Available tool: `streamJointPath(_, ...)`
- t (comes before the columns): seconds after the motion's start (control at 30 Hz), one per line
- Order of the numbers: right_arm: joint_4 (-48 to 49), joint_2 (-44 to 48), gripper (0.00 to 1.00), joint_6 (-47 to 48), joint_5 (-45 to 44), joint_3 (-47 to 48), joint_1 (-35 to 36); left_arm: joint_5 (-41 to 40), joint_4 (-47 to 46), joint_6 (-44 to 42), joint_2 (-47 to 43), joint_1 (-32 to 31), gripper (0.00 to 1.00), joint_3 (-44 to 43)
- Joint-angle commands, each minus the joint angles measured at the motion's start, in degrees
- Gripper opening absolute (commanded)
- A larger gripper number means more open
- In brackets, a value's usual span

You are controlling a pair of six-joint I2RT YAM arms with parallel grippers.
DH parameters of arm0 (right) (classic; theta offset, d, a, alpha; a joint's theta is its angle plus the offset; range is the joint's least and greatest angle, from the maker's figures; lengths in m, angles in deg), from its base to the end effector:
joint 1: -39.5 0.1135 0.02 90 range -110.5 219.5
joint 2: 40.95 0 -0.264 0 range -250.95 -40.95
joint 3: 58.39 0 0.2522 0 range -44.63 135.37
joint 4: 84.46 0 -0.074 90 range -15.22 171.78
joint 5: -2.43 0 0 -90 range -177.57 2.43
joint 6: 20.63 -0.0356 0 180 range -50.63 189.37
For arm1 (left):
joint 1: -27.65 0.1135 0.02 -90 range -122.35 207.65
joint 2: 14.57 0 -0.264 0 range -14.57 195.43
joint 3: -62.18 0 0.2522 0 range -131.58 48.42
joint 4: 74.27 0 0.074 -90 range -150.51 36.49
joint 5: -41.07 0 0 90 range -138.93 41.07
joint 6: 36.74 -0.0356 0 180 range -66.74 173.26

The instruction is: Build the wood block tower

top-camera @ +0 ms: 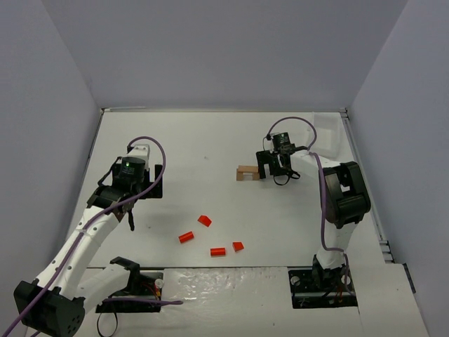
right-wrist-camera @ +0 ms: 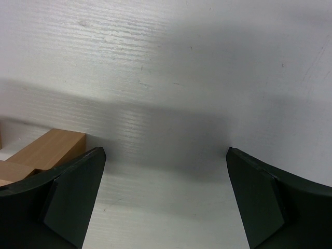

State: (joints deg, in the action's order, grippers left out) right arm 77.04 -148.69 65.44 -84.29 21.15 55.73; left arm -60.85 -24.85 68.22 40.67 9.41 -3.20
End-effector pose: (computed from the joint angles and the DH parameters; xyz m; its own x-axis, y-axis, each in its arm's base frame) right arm 0.3814 0.1131 0.1660 -0.7188 -0.1380 -0.6814 -0.2681 0.9593 0.0885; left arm 0.1941 -0.0562 0.3059 -0.6208 -0.0614 -0.7816 -0.0061 0.9973 -0.0735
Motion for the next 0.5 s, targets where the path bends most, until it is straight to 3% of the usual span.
streamJointPath(0.0,-0.27,-1.06,1.00,-1.62,1.23,1.55,0.51,-0.78,-2.65,-0.90,-0.05,0.49,0.92,-0.42)
streamJointPath(0.47,-0.27,-1.42,1.00,-1.61,2.06,2.31,0.65,-0.73,-2.78,-0.90,-0.14,0.49,0.92,-0.42)
